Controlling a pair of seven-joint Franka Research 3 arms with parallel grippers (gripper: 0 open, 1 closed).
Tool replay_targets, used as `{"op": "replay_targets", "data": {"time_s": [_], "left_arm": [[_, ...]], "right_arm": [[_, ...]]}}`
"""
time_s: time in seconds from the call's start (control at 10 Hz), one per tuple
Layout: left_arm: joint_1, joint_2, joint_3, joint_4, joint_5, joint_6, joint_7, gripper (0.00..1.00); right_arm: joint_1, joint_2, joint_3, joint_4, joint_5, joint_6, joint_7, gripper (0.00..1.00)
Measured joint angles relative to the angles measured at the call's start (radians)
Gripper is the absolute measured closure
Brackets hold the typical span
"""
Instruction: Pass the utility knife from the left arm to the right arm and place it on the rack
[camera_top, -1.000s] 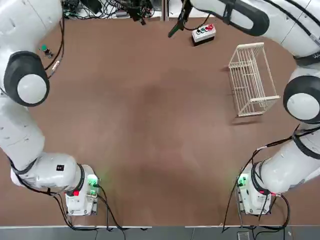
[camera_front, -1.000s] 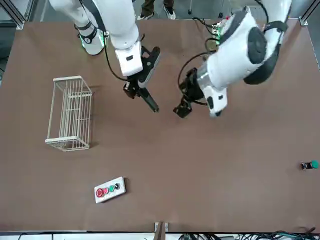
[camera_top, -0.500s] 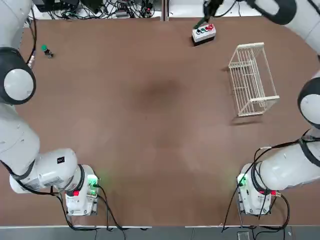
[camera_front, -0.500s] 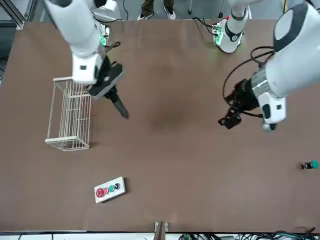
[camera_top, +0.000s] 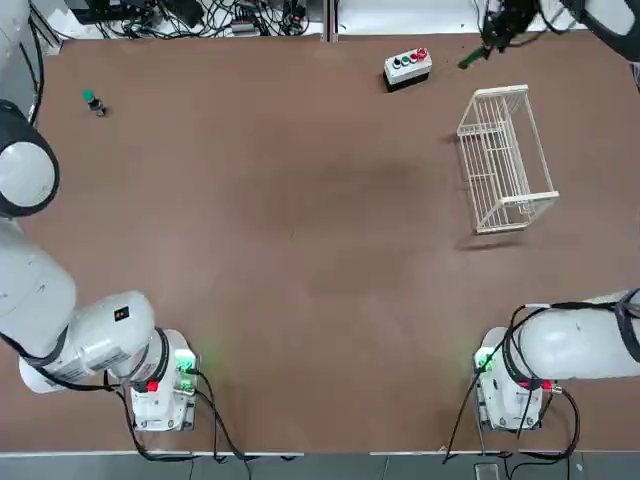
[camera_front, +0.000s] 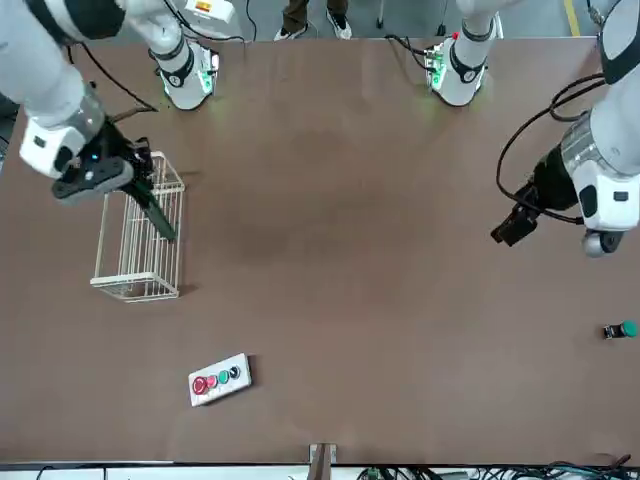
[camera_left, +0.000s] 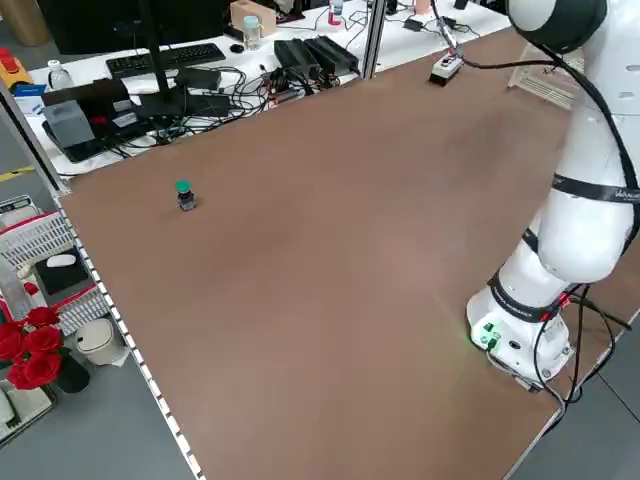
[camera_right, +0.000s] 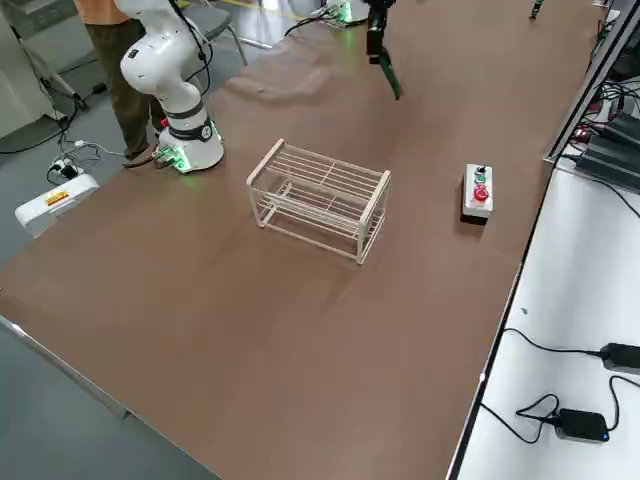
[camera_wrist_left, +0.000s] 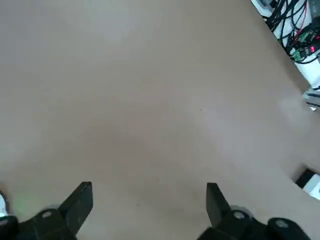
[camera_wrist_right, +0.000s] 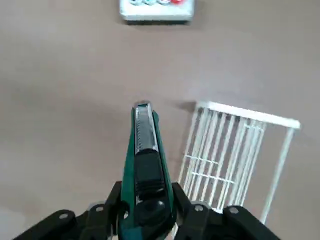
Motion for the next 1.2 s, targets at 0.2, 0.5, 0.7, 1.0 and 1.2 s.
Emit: {"op": "replay_targets", "data": {"time_s": [0.2,0.5,0.7,1.0,1.2], "left_arm": [[0.041,-0.014,0.002,-0.010,0.022,-0.015,0.183,0.00],[-0.029,-0.052,0.109,-0.011,0.047,-0.026,0.401,0.00],[-0.133,-0.093,0.253,-0.011,0.047,-0.083,0.518,0.00],[-0.223,-0.164,0.374,-0.042,0.047,-0.140,0.701,0.00],[-0.315,-0.228,0.496,-0.099,0.047,-0.142,0.808,0.00]], "right_arm": [[-0.001,-0.077,-0.086,-0.134,0.014,0.050,0.001,0.58],[-0.002,-0.138,-0.175,-0.282,0.020,0.175,0.001,0.58],[-0.003,-0.143,-0.195,-0.349,0.020,0.268,0.001,0.58],[-0.006,-0.146,-0.202,-0.416,0.020,0.356,0.001,0.58],[-0.018,-0.145,-0.211,-0.485,0.020,0.447,0.001,0.58]]}}
